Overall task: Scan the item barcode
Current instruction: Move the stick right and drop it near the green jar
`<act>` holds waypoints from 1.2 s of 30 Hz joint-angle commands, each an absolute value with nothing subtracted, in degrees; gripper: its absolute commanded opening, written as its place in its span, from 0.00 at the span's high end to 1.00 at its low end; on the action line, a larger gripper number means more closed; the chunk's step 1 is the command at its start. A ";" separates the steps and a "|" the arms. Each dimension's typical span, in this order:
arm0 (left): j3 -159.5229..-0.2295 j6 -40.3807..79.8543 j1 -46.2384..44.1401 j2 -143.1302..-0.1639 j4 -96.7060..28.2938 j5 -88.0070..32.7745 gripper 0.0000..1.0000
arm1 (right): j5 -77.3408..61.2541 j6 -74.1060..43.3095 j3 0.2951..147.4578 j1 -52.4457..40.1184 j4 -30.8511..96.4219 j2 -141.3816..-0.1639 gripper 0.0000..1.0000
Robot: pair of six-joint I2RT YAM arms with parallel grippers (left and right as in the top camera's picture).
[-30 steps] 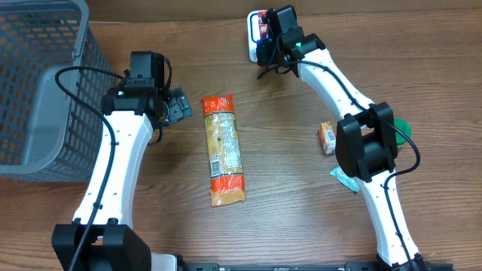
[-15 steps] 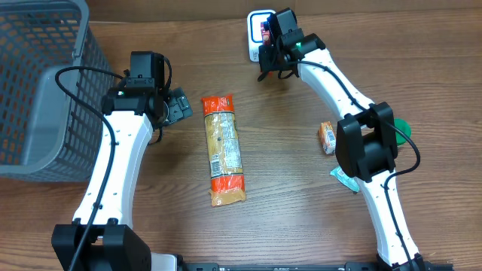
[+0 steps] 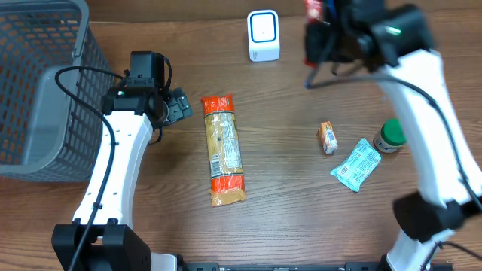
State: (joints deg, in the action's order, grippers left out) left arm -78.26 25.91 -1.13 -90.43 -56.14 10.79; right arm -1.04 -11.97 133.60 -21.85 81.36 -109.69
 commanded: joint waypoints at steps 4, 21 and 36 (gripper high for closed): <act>-78.37 25.28 -1.10 -90.72 -56.10 11.33 0.00 | -0.49 -11.79 132.44 -18.17 97.12 -109.56 0.96; -78.37 25.28 -1.10 -90.72 -56.10 11.33 0.00 | 9.28 -15.22 98.08 -14.09 85.41 -109.30 0.96; -78.37 25.28 -1.10 -90.72 -56.10 11.33 0.00 | 10.22 -15.25 82.46 -14.06 70.32 -109.32 0.16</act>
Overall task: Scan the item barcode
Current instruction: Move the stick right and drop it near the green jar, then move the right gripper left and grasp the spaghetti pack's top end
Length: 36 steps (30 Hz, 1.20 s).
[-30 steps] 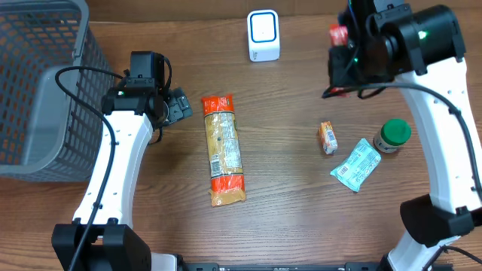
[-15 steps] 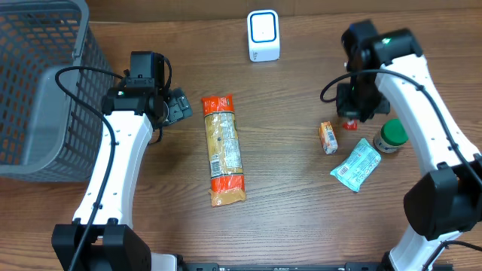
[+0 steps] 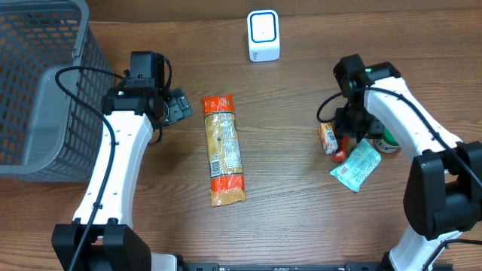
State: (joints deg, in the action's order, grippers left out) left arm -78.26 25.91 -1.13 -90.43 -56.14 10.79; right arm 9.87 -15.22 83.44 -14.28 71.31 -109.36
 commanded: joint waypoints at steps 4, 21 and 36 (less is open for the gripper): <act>-78.37 25.28 -1.10 -90.72 -56.10 11.33 0.00 | 10.26 -16.58 82.35 -14.20 69.58 -109.30 0.09; -78.37 25.28 -1.10 -90.72 -56.10 11.33 0.00 | -11.66 -16.62 98.19 -29.56 63.18 -109.69 0.00; -78.37 25.28 -1.10 -90.72 -56.10 11.33 0.00 | -2.63 -27.05 93.82 -43.03 48.21 -119.87 0.00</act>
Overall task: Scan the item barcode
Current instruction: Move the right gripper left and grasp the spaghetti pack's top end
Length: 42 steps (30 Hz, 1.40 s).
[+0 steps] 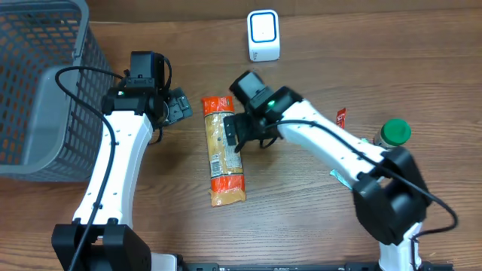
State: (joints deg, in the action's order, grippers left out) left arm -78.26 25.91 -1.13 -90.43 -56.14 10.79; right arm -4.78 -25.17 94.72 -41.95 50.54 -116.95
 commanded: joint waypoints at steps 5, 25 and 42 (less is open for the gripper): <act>-78.37 25.28 -1.10 -90.72 -56.10 11.33 0.00 | -2.61 -27.03 93.80 -43.92 44.47 -123.42 0.05; -78.37 25.28 -1.10 -90.72 -56.10 11.33 0.00 | -4.23 -27.51 93.86 -44.38 45.23 -126.52 0.54; -78.37 25.28 -1.10 -90.72 -56.10 11.33 0.00 | 0.97 -28.73 93.80 -44.73 46.33 -121.51 0.28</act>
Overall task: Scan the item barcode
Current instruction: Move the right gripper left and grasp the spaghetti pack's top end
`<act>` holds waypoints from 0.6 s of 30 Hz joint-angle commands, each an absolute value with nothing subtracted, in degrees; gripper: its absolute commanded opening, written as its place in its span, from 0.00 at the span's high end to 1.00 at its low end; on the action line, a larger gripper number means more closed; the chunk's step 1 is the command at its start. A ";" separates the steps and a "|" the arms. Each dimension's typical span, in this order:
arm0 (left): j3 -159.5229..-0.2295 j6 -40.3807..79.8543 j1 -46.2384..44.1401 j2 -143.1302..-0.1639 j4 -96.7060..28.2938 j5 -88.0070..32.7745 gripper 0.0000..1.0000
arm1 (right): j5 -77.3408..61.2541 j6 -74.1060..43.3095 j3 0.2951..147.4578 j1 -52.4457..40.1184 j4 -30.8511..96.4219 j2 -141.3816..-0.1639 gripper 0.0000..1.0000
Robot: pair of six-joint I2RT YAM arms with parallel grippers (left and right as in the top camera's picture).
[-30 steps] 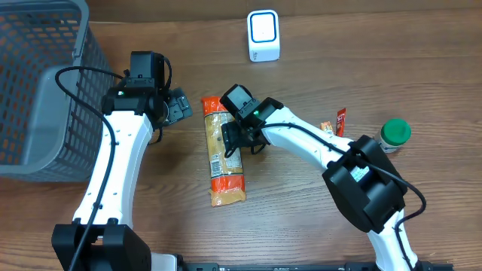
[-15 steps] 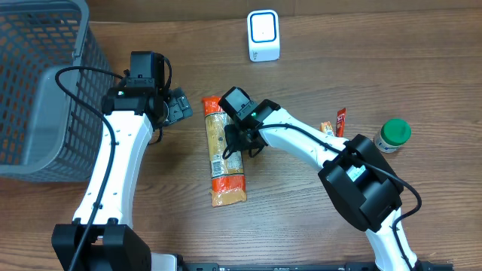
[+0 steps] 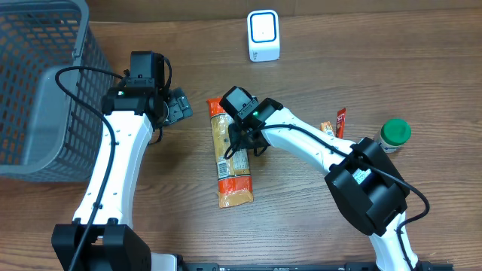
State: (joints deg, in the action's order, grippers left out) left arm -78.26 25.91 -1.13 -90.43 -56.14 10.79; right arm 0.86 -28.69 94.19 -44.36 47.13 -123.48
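A long orange snack pack (image 3: 233, 179) lies on the table's middle, slightly tilted. My right gripper (image 3: 238, 147) is down over its middle, with the fingers across its width, shut on it as far as the overhead view shows. The white scanner (image 3: 263, 35) stands at the back edge. My left gripper (image 3: 181, 105) rests open to the left of the pack, holding nothing.
A grey wire basket (image 3: 45, 90) fills the left side. To the right lie a small orange packet (image 3: 327, 129), a red sachet (image 3: 341, 121) and a green-lidded jar (image 3: 393, 133). The right arm's base covers the table at the front right.
My right gripper has moved from the pack's upper left part down onto its middle. The pack's lower end has shifted a little to the right. The left arm has not moved.
My right gripper was raised near the scanner with a red item. Then it was low at the right among the small packets, the red sachet beside it. Then the sachet lay by the jar and the gripper hung over the orange pack, where it now sits.
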 commanded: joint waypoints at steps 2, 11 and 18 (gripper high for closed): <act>-78.37 25.28 -1.10 -90.72 -56.10 11.33 0.00 | 0.99 -28.71 93.80 -44.73 45.52 -121.80 0.23; -78.37 25.28 -1.10 -90.72 -56.10 11.33 0.00 | -0.80 -28.03 93.76 -44.75 44.18 -124.53 0.22; -78.37 25.28 -1.10 -90.72 -56.10 11.33 0.00 | -4.10 -25.93 93.76 -44.73 44.18 -126.48 0.25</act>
State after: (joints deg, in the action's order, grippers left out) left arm -78.26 25.91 -1.13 -90.43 -56.14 10.79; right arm -1.56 -28.16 94.11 -44.38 44.45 -125.01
